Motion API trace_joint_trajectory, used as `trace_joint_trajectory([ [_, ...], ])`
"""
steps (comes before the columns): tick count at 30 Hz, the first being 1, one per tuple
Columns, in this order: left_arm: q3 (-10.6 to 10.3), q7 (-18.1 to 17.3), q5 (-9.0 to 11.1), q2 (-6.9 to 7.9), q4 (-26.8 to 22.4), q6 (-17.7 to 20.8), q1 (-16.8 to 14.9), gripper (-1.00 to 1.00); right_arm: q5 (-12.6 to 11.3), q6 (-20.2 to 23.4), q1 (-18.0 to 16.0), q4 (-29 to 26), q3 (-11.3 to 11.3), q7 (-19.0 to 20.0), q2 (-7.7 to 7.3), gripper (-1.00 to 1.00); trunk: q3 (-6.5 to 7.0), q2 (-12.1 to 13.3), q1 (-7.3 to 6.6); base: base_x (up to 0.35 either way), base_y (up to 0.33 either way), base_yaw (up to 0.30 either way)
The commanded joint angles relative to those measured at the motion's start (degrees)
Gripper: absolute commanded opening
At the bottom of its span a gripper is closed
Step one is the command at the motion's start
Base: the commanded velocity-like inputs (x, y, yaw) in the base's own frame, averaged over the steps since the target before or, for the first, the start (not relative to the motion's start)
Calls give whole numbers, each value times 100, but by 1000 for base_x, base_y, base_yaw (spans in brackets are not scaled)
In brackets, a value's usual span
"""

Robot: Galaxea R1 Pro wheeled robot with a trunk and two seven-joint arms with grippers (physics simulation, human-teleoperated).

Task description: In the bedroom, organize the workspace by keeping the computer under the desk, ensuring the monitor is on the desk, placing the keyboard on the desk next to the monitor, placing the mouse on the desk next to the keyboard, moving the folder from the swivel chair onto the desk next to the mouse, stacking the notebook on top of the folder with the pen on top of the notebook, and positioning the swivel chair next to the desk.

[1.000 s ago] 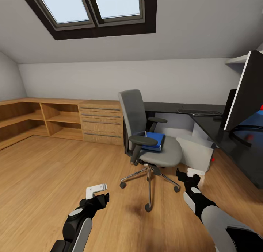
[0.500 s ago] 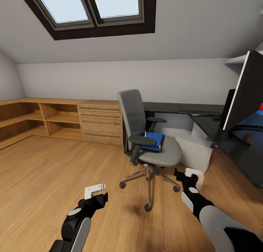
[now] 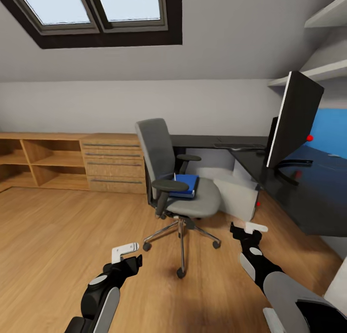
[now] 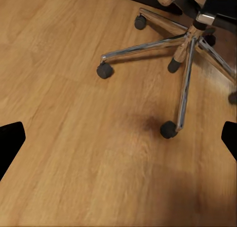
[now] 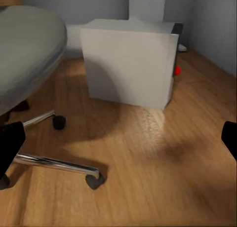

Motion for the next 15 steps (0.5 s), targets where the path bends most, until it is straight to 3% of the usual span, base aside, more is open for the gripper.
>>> trace_joint_trajectory([
  [1,3,52,62,1,-7,13,-3,100,-28,-27,-5,9,-11,9,4,100,-6,-3,-1,0,90,-236],
  [11,7,39,63,-1,-6,13,-3,100,-20,-27,-2,20,-10,9,28,100,-6,-3,-1,0,240,-69],
  [15,7,38,63,-3,0,13,-3,100,-19,-27,-3,21,-4,9,29,100,-6,-3,-1,0,95,-4],
])
